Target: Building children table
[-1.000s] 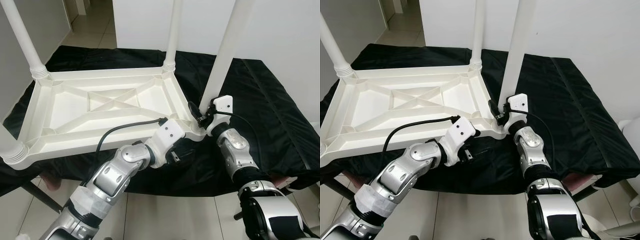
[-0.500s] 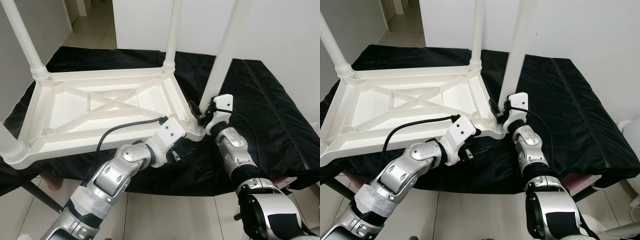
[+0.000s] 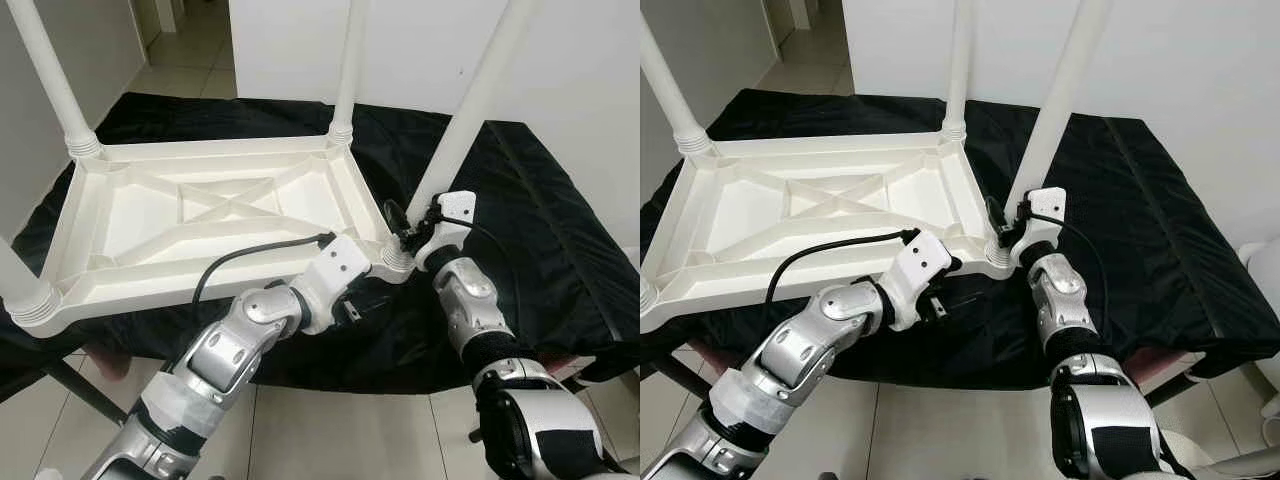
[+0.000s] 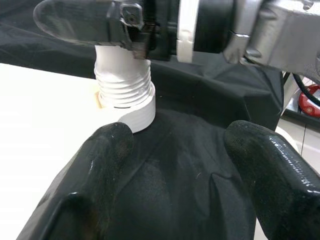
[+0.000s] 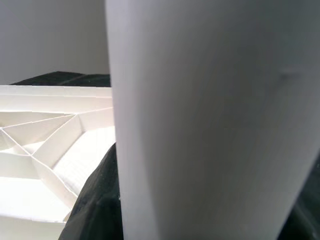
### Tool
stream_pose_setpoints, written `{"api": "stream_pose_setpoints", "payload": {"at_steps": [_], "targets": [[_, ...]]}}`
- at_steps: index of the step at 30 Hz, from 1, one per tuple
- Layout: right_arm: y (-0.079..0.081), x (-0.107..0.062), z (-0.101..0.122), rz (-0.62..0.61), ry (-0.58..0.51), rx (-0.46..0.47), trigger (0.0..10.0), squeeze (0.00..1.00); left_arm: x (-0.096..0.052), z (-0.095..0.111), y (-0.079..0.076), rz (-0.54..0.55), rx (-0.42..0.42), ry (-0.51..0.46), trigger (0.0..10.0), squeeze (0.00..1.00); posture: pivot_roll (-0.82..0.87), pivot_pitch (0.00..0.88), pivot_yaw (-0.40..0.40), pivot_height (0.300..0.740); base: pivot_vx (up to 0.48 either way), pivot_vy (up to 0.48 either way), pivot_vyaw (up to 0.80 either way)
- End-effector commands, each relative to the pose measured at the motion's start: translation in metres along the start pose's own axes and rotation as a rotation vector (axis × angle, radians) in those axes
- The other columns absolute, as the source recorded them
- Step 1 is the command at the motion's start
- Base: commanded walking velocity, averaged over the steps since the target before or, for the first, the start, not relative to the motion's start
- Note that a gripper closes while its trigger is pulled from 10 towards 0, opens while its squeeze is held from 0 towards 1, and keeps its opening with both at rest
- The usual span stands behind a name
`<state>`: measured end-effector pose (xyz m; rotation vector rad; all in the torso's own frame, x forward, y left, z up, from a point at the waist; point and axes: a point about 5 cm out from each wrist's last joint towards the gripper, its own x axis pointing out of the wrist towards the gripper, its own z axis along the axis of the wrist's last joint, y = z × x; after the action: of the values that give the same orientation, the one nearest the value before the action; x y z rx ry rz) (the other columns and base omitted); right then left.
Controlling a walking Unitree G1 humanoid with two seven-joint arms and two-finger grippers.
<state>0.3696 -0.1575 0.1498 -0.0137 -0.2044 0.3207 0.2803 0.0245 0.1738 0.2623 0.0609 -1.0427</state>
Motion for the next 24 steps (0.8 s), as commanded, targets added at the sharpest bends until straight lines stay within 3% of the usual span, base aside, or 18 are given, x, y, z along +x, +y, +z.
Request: {"api": "stream_pose_setpoints", "payload": {"at_steps": [1, 5, 24], "targets": [[0.007, -0.025, -0.045, 0.018, 0.206, 0.002, 10.0, 0.0, -0.001, 0.003, 0.0, -0.017, 0.01, -0.003, 10.0, 0.0, 0.04, 0.081, -0.018, 0.74, 0.0, 0.0, 0.0], [0.013, -0.03, -0.05, 0.053, 0.213, -0.008, 10.0, 0.0, -0.002, 0.002, 0.001, -0.009, 0.007, 0.0, 10.0, 0.0, 0.04, 0.085, -0.016, 0.74, 0.0, 0.0, 0.0], [0.004, -0.017, -0.044, -0.007, 0.267, 0.063, 10.0, 0.0, -0.002, 0.004, 0.002, -0.003, 0.005, -0.004, 10.0, 0.0, 0.04, 0.084, -0.017, 0.74, 0.0, 0.0, 0.0]]}}
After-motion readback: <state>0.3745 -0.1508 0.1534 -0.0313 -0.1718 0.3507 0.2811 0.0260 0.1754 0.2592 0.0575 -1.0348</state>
